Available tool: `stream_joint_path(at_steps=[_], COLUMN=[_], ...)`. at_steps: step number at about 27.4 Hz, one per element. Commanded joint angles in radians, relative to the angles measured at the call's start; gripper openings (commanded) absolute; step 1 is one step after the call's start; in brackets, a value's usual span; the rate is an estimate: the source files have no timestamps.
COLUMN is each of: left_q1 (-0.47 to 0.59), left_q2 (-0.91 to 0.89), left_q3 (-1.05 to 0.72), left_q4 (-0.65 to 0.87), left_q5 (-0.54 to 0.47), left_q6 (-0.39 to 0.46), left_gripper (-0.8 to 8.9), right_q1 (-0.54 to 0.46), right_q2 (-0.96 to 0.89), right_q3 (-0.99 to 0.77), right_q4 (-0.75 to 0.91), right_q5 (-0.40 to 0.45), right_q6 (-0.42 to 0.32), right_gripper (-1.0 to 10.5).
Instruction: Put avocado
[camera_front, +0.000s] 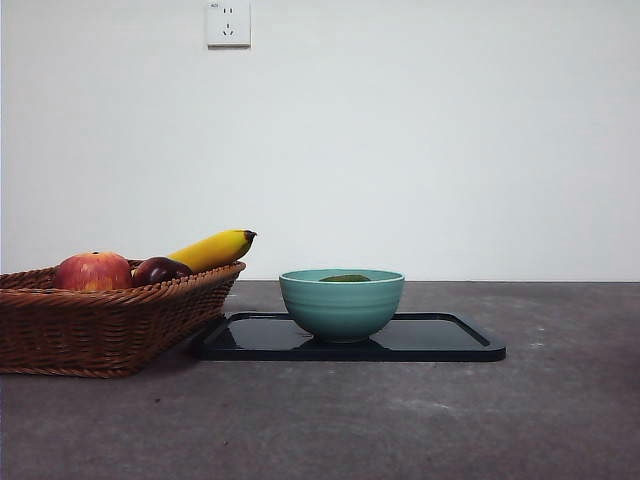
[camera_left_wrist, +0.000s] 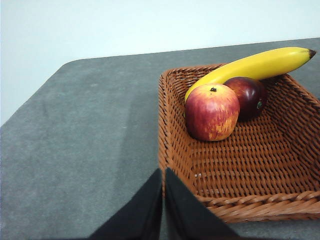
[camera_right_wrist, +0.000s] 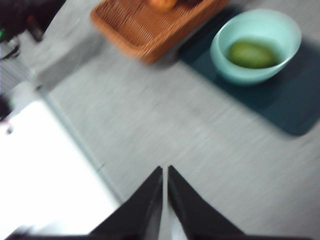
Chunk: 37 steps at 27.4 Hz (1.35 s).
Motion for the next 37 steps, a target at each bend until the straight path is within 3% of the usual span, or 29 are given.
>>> stream_joint_path(at_steps=[1,6,10,18,25,37], left_q1=[0.003,0.003,0.003,0.003,0.003,0.003], left_q2=[-0.002,-0.002,-0.002,-0.002,-0.002,-0.002], left_q3=[-0.021,-0.021,-0.021,-0.021,-0.021,-0.021], left_q4=[-0.008,-0.007,-0.007,-0.007,-0.007,-0.007], left_q5=[-0.002,-0.002,-0.002,-0.002,-0.002,-0.002], left_q6=[-0.002,-0.002,-0.002,-0.002,-0.002,-0.002], left_gripper=[0.07,0.07,0.07,0.07,0.07,0.07], right_q1=[-0.097,-0.423,-0.544,-0.565,-0.565,-0.565], right_q2=[-0.043,-0.182,-0.307,-0.508,-0.630,-0.653], right_q3=[0.004,-0.087,-0.275,-0.590,-0.772,-0.898], right_q4=[0.132,0.352,0.528,0.788,0.851,0.806], right_q5=[-0.001,0.001,0.002,0.123,0.266,0.271], right_q6=[-0.038,-0.068,-0.087,-0.058,-0.006,0.042], right_gripper=[0.1,0.1,0.1,0.1,0.1,0.1])
